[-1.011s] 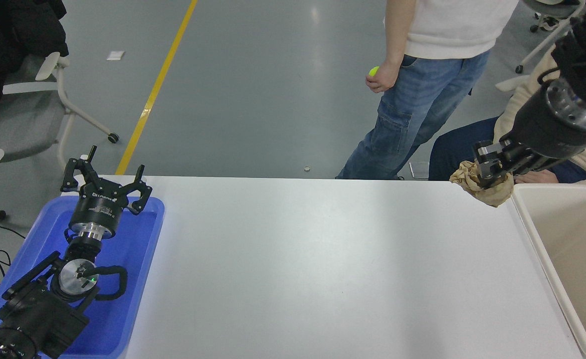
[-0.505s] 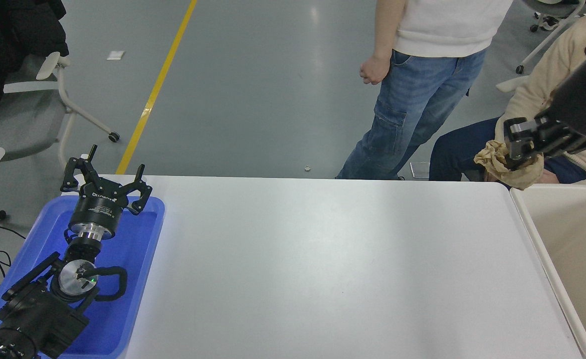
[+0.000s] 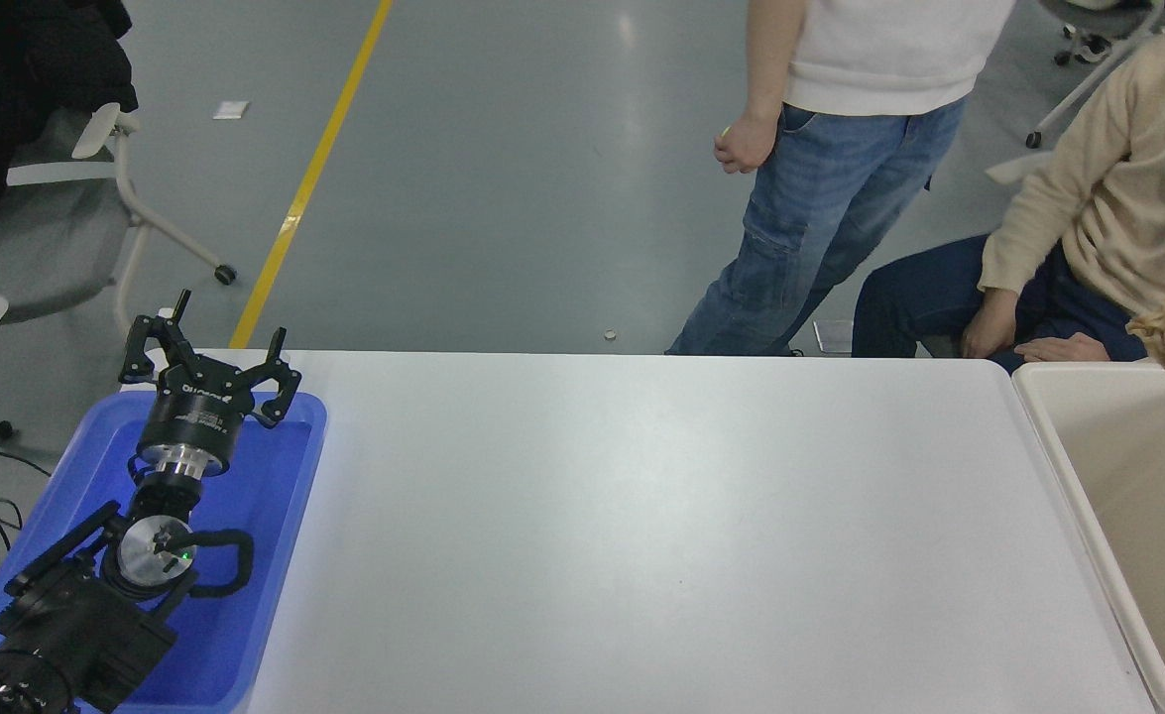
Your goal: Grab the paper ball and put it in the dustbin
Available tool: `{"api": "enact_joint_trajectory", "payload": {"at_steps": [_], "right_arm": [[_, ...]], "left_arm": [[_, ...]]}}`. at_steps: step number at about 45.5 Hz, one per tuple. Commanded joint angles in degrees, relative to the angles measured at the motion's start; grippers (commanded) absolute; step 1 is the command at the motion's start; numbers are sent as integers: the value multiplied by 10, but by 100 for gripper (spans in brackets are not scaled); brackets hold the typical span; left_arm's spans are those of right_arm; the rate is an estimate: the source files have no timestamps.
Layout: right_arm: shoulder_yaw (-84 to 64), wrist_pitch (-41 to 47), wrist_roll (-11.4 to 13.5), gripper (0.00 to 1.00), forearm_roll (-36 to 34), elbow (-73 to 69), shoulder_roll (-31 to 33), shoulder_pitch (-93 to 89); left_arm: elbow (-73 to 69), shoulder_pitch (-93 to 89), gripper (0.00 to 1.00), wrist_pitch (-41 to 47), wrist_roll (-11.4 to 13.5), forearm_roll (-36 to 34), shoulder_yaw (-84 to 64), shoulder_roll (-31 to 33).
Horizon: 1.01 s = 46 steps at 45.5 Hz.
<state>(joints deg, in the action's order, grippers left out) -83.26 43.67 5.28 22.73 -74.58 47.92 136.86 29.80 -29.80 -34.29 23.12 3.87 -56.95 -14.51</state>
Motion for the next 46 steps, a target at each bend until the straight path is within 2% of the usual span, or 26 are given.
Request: {"api": "enact_joint_trajectory", "payload": {"at_steps": [1,11,19,27,38,46], "right_arm": [[73,-20,1,0,10,163,55,-207],[241,-52,1,0,7,316,43,-480],[343,-115,1,0,2,424,2,-640],[410,-176,1,0,1,491,-19,-740],[438,-320,1,0,-1,585,-86,-858],[476,-355,1,0,-1,647,-128,-923]], "left_arm": [[0,0,100,0,0,0,0,0],[0,0,100,0,0,0,0,0],[0,0,100,0,0,1,0,0],[0,0,100,0,0,1,0,0],[0,0,100,1,0,0,0,0],[0,0,100,1,0,0,0,0]]}}
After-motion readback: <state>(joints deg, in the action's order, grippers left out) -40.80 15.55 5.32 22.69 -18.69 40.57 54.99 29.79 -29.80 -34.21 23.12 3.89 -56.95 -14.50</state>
